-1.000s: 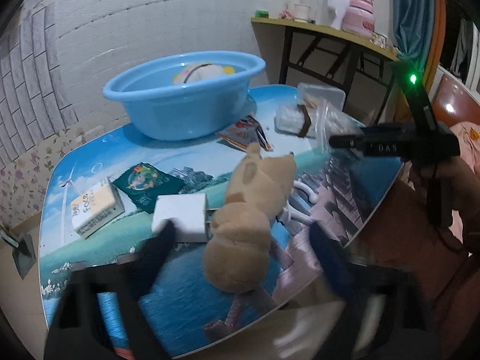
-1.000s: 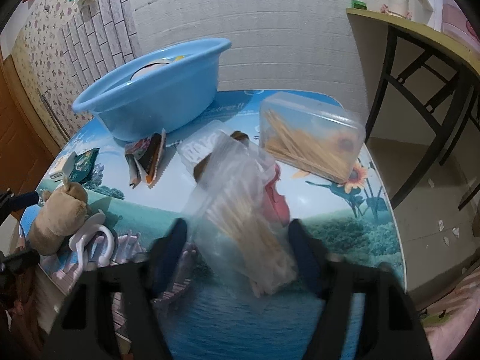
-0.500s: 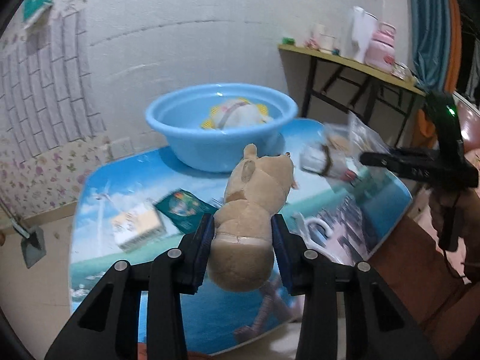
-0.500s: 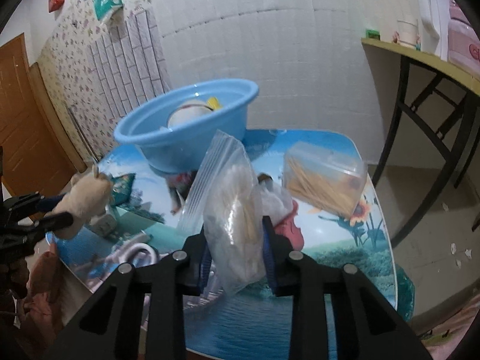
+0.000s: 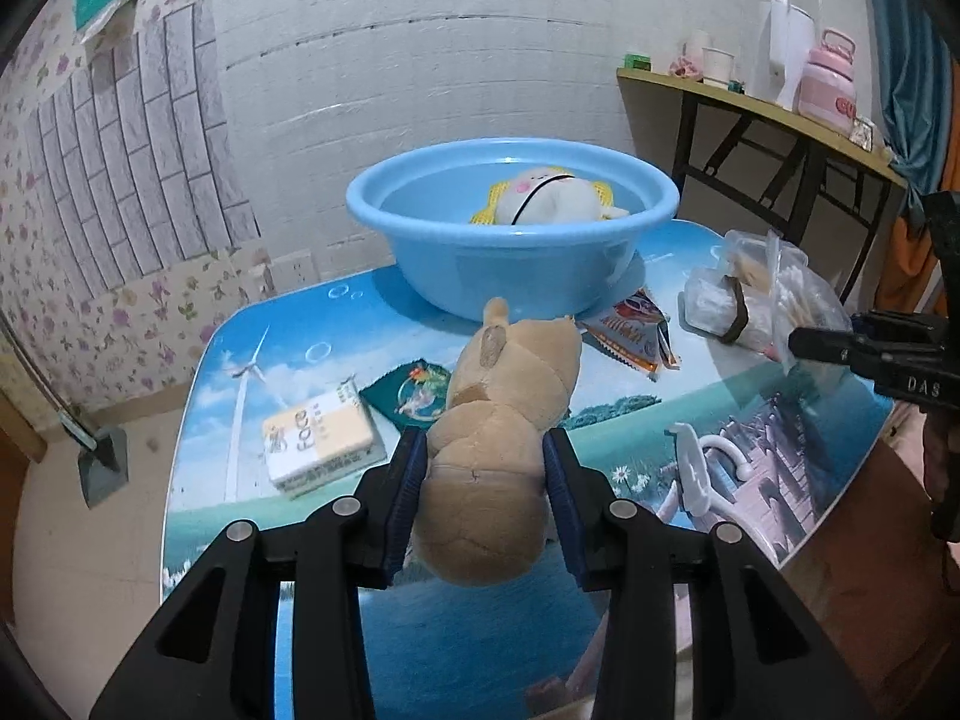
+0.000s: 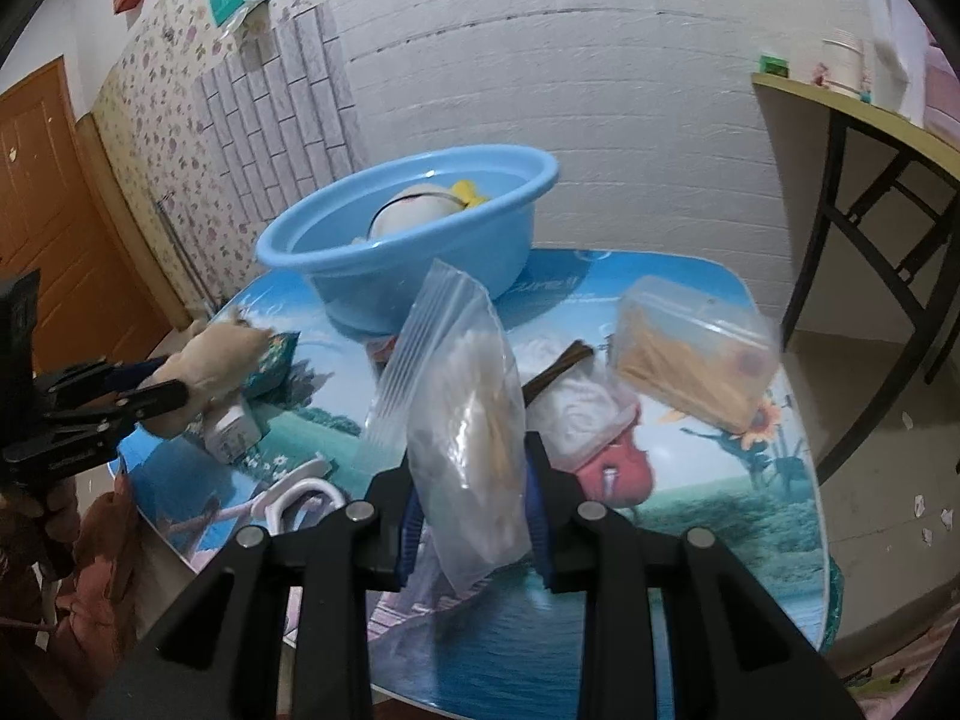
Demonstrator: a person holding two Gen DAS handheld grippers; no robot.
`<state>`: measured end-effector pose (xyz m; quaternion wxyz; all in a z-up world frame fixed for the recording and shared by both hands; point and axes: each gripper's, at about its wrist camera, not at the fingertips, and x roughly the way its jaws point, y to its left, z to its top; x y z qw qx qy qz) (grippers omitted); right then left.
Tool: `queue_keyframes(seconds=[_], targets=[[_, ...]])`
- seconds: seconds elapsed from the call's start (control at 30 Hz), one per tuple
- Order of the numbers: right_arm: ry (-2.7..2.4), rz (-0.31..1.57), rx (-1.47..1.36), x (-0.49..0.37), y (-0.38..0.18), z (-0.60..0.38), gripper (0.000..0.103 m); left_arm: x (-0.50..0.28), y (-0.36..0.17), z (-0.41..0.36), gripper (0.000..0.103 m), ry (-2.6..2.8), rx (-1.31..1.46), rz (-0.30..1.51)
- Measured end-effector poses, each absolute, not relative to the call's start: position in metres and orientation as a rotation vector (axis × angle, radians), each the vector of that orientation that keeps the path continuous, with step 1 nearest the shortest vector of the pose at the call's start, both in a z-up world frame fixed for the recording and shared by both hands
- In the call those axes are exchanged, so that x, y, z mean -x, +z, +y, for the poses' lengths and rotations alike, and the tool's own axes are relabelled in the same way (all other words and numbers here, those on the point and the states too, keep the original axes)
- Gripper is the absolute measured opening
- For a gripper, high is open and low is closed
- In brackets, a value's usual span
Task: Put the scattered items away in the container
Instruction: 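Lift the zip bag and tan plush dog and carry both toward the basin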
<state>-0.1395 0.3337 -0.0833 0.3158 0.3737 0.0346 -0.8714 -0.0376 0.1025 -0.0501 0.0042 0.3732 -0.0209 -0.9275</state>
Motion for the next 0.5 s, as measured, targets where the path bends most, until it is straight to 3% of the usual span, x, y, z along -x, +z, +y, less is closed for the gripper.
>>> queue_keyframes(seconds=[0.27, 0.4, 0.47, 0.5], targets=[[-2.252, 0.158, -1.069, 0.141, -0.105, 0.319, 0.029, 0.047, -0.057, 0.107, 0.052, -2.874, -1.208, -0.125], [-2.239, 0.156, -1.076, 0.143, -0.107, 0.317, 0.032, 0.052, -0.065, 0.103, 0.053, -2.855, -1.249, -0.095], [-2.234, 0.16, -1.076, 0.143, -0.108, 0.315, 0.039, 0.055, -0.071, 0.101, 0.053, -2.854, -1.288, -0.069], [-2.232, 0.164, -1.076, 0.144, -0.109, 0.315, 0.049, 0.055, -0.072, 0.099, 0.053, -2.865, -1.277, -0.04]])
